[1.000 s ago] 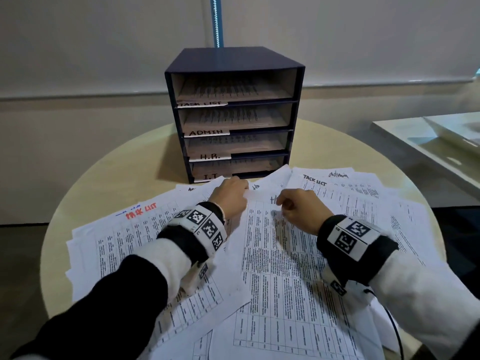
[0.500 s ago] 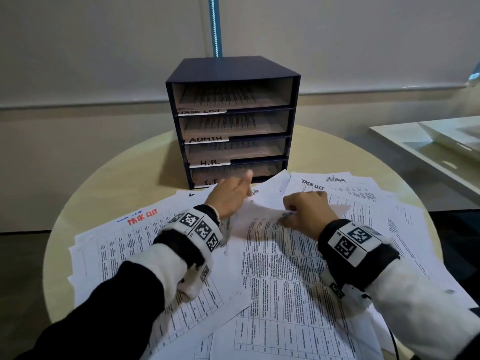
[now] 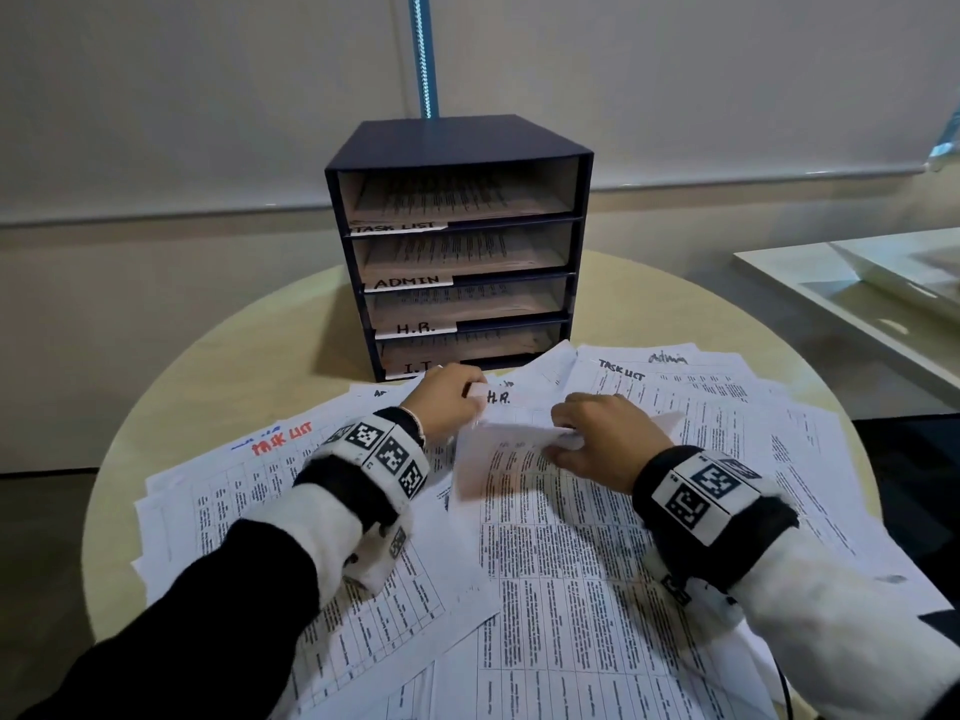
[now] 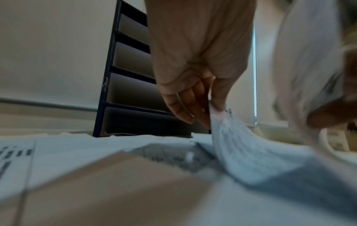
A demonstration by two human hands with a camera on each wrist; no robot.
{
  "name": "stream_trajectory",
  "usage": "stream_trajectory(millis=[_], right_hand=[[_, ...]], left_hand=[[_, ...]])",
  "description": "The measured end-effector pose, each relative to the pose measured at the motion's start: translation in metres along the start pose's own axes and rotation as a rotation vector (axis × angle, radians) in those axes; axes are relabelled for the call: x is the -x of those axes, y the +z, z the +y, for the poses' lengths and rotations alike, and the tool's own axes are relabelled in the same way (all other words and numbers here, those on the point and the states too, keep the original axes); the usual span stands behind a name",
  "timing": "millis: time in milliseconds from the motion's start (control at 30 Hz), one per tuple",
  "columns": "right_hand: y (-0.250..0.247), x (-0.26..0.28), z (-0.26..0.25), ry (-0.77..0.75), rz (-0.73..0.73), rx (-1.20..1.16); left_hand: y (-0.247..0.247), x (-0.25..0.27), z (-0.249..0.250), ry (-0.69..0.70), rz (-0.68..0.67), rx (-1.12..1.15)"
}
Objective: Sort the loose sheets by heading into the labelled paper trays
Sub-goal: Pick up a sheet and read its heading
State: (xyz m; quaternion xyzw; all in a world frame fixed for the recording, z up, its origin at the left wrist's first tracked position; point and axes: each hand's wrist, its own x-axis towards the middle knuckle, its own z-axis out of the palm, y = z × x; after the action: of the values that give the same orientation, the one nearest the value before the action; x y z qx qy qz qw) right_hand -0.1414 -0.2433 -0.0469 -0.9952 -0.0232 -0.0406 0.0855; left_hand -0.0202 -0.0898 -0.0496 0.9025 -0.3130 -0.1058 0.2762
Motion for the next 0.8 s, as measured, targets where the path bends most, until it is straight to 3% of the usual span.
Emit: stream_trajectory(millis=[167,267,400,533,700,800], right_hand=[[-0.001,0.001,0.001,-0.013,0.029,0.084],[0.000,-0.001,0.000,-0.023,-0.024,0.116],[-0.004,0.000,-0.003,-0.003,0.039,0.112],[-0.005,0.000,-0.007,0.008,0.066,0.099],[-0.010,-0.001,-0.002,0.120,0.102,0.016],[-0.023,-0.008,-0.002,0.197,0.232,-0.094]], left_hand=[[-0.016,0.012,0.012,0.172,-0.253,0.163],[-0.023,0.017,0.013,0.099,-0.291,0.293],[-0.024,0.016,0.013,-0.009,-0.314,0.352],[-0.023,0.024,0.015,-0.001,-0.450,0.345],[-0.022,0.033,0.021,0.072,-0.451,0.448],[-0.023,0.037,0.029,0.031,-0.272,0.423]])
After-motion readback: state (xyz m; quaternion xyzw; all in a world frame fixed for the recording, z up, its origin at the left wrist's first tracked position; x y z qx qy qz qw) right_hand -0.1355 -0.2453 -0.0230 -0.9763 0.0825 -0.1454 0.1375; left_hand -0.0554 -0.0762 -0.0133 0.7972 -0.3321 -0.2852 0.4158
